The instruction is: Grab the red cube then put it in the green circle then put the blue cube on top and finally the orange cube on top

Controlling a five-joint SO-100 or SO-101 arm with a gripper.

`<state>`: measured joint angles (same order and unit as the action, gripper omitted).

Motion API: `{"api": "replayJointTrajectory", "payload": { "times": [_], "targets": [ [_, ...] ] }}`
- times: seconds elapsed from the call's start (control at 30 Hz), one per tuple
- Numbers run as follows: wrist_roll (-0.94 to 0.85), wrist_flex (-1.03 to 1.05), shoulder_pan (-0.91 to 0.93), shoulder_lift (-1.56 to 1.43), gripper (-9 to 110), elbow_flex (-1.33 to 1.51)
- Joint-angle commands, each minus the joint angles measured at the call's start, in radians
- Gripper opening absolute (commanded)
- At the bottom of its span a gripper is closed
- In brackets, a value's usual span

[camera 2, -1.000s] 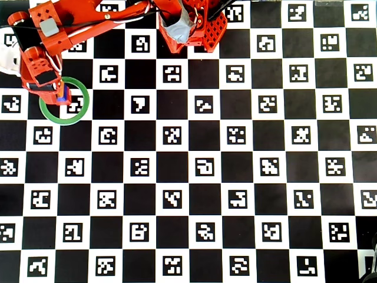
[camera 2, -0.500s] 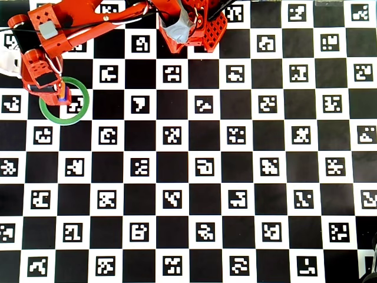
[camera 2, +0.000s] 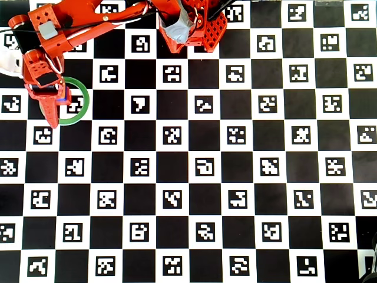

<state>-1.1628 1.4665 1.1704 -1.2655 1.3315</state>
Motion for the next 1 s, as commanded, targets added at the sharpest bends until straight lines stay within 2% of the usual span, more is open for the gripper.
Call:
{"api": "replayJointTrajectory", "payload": {
  "times": [0.0,0.37,0.5,0.8,0.97],
  "targets": [
    [0.014,0.032,-0.003,-0.098,57,-0.107],
    [0.092,0.166,-0.075,-0.245,57,-0.167],
    [0.181,0.127,-0.149,-0.304,55,-0.140],
    [0.368,0.049,-0.391,-0.466,22,0.058],
    [0.479,-0.002,-0.551,-0.535,16,0.149]
  ]
}}
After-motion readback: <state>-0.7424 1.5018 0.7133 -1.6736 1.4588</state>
